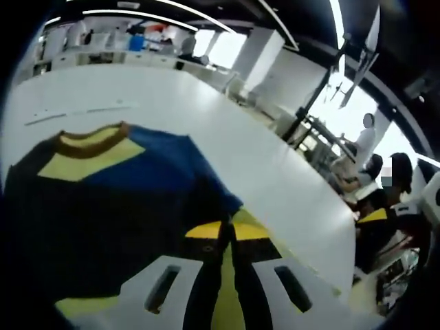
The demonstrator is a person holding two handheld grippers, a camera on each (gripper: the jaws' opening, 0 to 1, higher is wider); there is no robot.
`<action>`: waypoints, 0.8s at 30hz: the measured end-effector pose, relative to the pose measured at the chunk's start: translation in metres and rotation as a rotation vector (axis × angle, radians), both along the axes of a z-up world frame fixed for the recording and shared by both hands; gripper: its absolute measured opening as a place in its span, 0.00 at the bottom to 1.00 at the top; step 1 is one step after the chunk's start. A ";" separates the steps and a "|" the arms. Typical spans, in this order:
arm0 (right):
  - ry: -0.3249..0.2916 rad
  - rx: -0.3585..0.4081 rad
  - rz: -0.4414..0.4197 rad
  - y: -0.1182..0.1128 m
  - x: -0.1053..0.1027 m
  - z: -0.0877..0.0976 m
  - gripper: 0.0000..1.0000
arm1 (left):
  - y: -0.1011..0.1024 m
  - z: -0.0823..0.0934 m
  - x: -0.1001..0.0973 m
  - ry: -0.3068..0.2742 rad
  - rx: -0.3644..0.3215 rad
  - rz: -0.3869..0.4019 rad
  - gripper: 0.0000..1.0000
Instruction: Fold the garment on the visible template until the final outline fits inside the template.
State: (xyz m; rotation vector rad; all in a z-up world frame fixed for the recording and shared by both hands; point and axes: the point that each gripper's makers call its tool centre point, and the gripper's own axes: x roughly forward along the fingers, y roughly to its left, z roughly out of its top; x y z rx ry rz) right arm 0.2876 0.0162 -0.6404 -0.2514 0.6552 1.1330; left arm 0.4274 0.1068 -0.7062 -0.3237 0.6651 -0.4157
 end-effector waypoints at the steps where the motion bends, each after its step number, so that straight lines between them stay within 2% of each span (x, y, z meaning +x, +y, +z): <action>1: 0.001 -0.002 0.001 0.000 0.000 -0.001 1.00 | -0.001 -0.001 -0.001 0.002 0.001 -0.002 0.01; 14: 0.009 -0.002 0.001 0.001 0.000 -0.003 1.00 | -0.007 -0.012 -0.007 -0.009 0.082 -0.073 0.02; 19: 0.013 0.000 -0.006 0.002 0.000 -0.003 1.00 | -0.014 -0.014 -0.010 -0.031 0.096 -0.118 0.10; 24: 0.014 0.000 -0.011 0.002 0.000 -0.003 1.00 | -0.010 -0.004 -0.012 -0.076 0.139 -0.125 0.20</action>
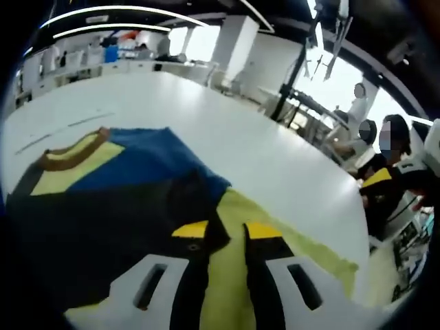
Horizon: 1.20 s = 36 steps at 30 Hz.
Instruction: Fold the garment on the visible template until the final outline fits inside the template.
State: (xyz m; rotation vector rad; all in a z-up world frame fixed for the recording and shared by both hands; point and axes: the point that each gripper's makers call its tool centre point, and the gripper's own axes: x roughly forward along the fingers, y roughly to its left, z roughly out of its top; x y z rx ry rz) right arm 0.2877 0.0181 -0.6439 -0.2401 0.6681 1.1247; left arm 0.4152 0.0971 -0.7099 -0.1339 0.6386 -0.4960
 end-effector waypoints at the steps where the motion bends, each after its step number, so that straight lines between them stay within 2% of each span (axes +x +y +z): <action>1: 0.000 0.002 0.000 0.000 0.000 0.000 1.00 | 0.001 0.003 0.000 -0.010 0.001 0.002 0.22; 5: -0.002 0.005 0.000 0.002 0.001 0.002 1.00 | 0.009 0.018 0.002 -0.056 0.012 0.012 0.35; 10: -0.002 0.004 -0.002 0.003 0.004 0.002 1.00 | 0.020 0.036 0.000 -0.118 0.048 0.019 0.62; 12: -0.004 0.005 -0.002 0.004 0.005 0.003 1.00 | 0.027 0.040 -0.003 -0.134 0.082 0.013 0.72; 18: -0.009 0.006 -0.007 0.006 0.008 0.005 1.00 | 0.045 0.051 -0.014 -0.155 0.100 0.026 0.87; 20: -0.010 0.005 -0.009 0.006 0.009 0.005 1.00 | 0.052 0.055 -0.018 -0.159 0.107 0.023 0.91; 25: -0.009 0.002 -0.024 0.007 0.012 0.006 1.00 | 0.066 0.067 -0.027 -0.161 0.105 0.023 0.94; 31: -0.009 -0.001 -0.029 0.008 0.014 0.006 1.00 | 0.090 0.077 -0.042 -0.166 0.134 0.031 0.99; 36: -0.005 -0.004 -0.048 0.008 0.015 0.007 1.00 | 0.110 0.079 -0.065 -0.162 0.159 0.038 0.99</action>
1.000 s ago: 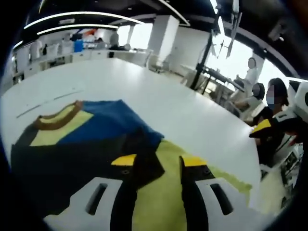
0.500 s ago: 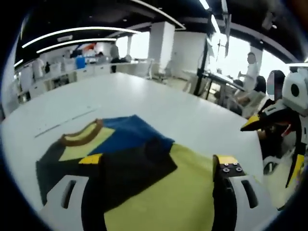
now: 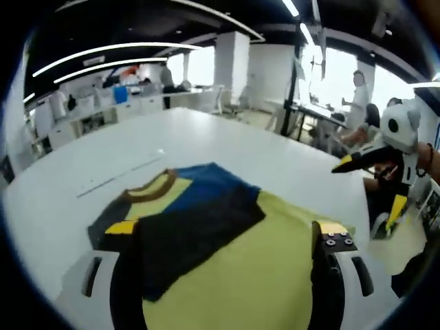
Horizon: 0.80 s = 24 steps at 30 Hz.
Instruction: Fold the garment on the visible template until the final outline fits inside the template.
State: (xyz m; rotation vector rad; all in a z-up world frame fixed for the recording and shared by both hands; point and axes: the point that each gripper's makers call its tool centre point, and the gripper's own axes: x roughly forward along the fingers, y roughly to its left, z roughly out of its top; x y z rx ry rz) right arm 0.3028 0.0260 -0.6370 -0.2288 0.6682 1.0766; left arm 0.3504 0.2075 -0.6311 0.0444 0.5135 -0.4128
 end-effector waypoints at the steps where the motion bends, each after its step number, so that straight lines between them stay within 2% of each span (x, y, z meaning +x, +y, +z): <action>1: 0.001 0.000 -0.003 0.000 0.000 0.000 1.00 | 0.003 -0.001 -0.004 0.003 0.001 0.004 0.99; 11: 0.010 -0.018 -0.011 0.000 -0.003 -0.002 1.00 | 0.042 -0.007 -0.059 0.051 0.000 0.069 0.99; 15: 0.018 -0.029 0.002 0.001 -0.009 -0.006 1.00 | 0.055 -0.005 -0.079 0.053 0.007 0.092 0.98; 21: 0.025 -0.029 0.004 0.001 -0.012 -0.010 1.00 | 0.069 -0.006 -0.105 0.066 0.008 0.124 0.95; 24: 0.024 -0.029 -0.004 0.002 -0.014 -0.013 1.00 | 0.068 -0.010 -0.119 0.085 -0.002 0.120 0.94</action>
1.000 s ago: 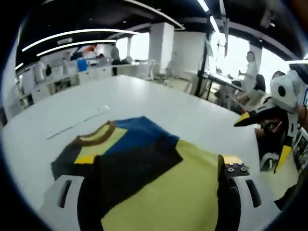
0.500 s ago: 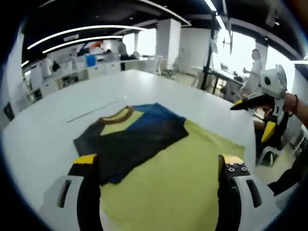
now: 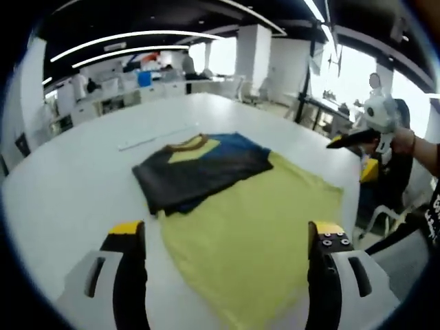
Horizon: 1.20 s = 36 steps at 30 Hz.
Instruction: Fold the garment on the visible template until the final outline fits inside the template.
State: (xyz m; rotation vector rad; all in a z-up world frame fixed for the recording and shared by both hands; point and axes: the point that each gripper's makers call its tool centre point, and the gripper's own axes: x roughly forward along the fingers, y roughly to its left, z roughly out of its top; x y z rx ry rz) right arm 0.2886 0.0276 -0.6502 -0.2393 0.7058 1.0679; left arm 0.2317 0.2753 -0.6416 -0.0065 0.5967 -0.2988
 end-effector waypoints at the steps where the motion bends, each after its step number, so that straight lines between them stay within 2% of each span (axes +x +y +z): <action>1: -0.007 0.001 0.001 0.000 0.000 0.000 1.00 | -0.001 -0.002 -0.003 0.006 -0.005 -0.002 0.94; 11: 0.011 -0.007 0.018 0.005 -0.017 -0.011 1.00 | -0.005 -0.015 -0.028 0.032 -0.038 0.033 0.88; 15: 0.023 -0.001 -0.003 0.003 -0.019 -0.018 1.00 | -0.008 -0.023 -0.040 0.049 -0.041 0.045 0.86; 18: 0.039 0.000 -0.016 0.000 -0.020 -0.026 0.99 | -0.008 -0.032 -0.050 0.074 -0.037 0.058 0.83; 20: 0.048 -0.003 -0.017 -0.002 -0.021 -0.031 0.99 | -0.005 -0.041 -0.058 0.117 -0.019 0.071 0.80; 24: 0.061 0.005 -0.043 -0.005 -0.021 -0.038 0.97 | -0.005 -0.050 -0.066 0.145 -0.018 0.086 0.76; 33: 0.083 -0.037 -0.068 -0.016 -0.027 -0.051 0.86 | 0.004 -0.063 -0.080 0.209 -0.033 0.152 0.60; 36: 0.093 -0.065 -0.103 -0.024 -0.026 -0.057 0.77 | 0.010 -0.067 -0.084 0.224 -0.015 0.163 0.56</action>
